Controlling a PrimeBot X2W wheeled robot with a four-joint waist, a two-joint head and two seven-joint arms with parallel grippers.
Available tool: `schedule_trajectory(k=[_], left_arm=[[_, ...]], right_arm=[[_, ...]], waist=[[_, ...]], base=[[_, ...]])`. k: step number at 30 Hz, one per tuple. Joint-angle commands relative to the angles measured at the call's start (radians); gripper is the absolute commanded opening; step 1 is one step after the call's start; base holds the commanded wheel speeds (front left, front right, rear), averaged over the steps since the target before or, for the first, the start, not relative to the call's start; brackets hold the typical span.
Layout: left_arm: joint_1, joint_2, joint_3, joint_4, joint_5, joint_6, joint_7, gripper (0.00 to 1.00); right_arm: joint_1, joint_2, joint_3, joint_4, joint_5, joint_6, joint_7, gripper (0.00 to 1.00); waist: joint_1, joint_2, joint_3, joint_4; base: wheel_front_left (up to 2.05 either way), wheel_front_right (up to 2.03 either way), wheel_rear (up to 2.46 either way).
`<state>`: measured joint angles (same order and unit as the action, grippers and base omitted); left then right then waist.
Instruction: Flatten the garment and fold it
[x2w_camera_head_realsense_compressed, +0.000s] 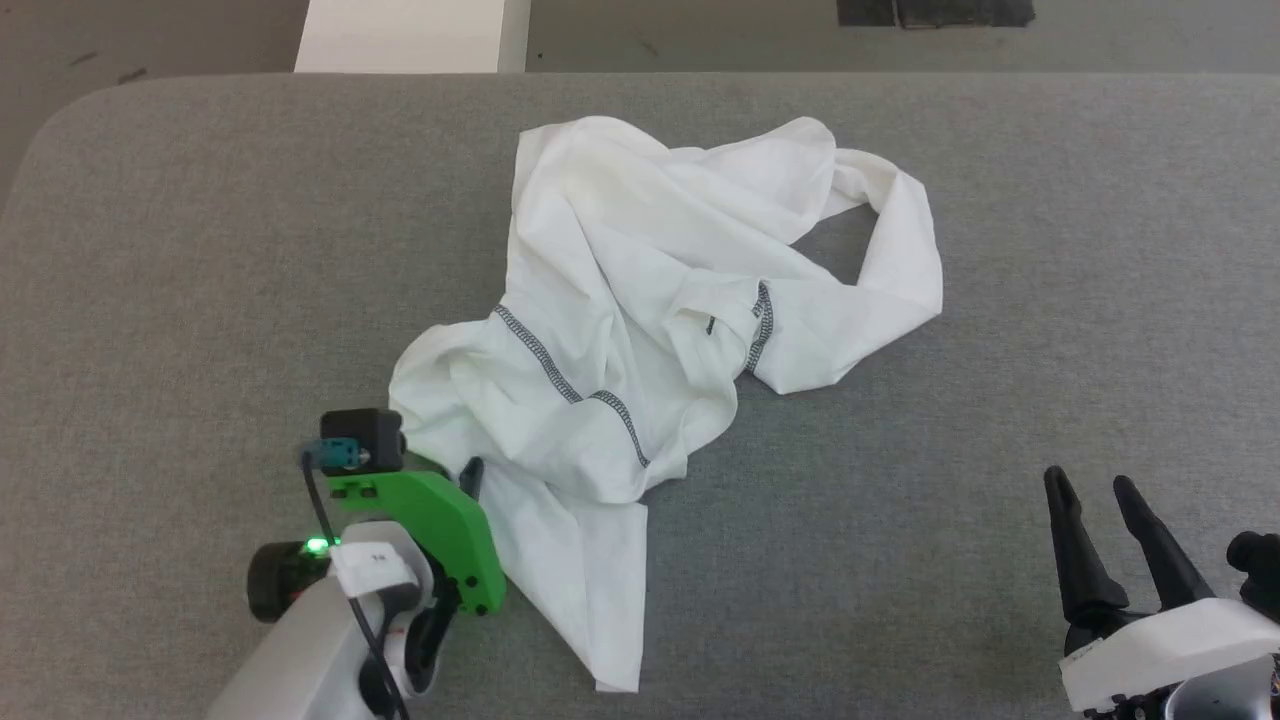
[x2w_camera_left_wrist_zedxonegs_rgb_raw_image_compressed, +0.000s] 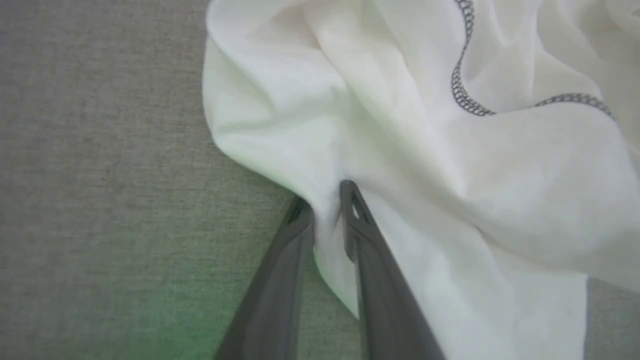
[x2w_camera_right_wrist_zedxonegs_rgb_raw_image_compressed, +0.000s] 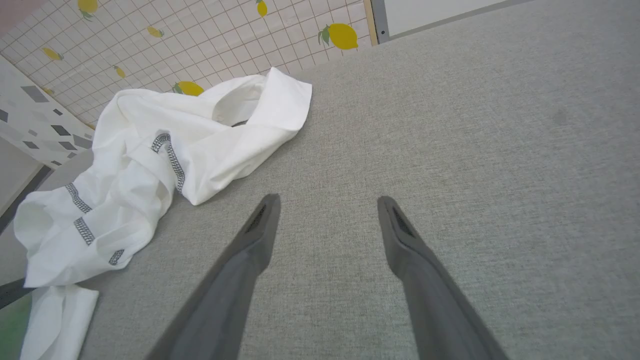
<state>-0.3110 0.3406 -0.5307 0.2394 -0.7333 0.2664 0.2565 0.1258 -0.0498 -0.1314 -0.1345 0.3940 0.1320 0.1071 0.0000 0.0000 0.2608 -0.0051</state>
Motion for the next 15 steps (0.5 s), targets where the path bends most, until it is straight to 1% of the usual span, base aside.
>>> schedule_trajectory(k=[1,4,7,8,12,14,15], left_arm=[[0.010,-0.021,-0.016,0.027,-0.012,-0.014,-0.004,0.00],[0.013,-0.005,0.007,-0.008,-0.010,-0.019,-0.046,0.00],[0.053,0.033,0.062,-0.116,-0.039,0.002,-0.058,0.00],[0.135,0.148,0.157,-0.260,-0.035,0.084,-0.053,0.00],[0.280,0.288,0.299,-0.396,-0.046,0.194,-0.028,0.00],[0.338,0.333,0.352,-0.428,-0.047,0.232,-0.024,0.00],[0.355,0.341,0.369,-0.434,-0.046,0.247,-0.026,0.00]], right_arm=[[-0.006,0.000,-0.004,-0.001,-0.006,-0.001,0.003,1.00],[-0.001,0.000,-0.011,0.000,-0.007,-0.001,0.003,1.00],[0.005,0.000,-0.013,-0.002,-0.006,-0.001,0.004,1.00],[0.014,0.000,-0.018,-0.004,-0.003,-0.001,0.001,1.00],[0.022,0.000,-0.022,-0.001,0.001,-0.001,-0.002,1.00],[0.024,0.000,-0.025,0.002,0.002,-0.001,-0.004,1.00],[0.024,0.000,-0.026,0.003,0.002,-0.001,-0.004,1.00]], waist=[[0.0000,0.0000,-0.009,-0.003],[0.0000,0.0000,-0.021,-0.001],[0.0000,0.0000,-0.032,0.002],[0.0000,0.0000,-0.039,0.007],[0.0000,0.0000,-0.041,0.011],[0.0000,0.0000,-0.042,0.014],[0.0000,0.0000,-0.042,0.016]], base=[[0.00,0.00,0.00],[0.00,0.00,0.00],[0.00,0.00,0.00],[0.00,0.00,0.00],[0.00,0.00,0.00],[0.00,0.00,0.00],[0.00,0.00,0.00]])
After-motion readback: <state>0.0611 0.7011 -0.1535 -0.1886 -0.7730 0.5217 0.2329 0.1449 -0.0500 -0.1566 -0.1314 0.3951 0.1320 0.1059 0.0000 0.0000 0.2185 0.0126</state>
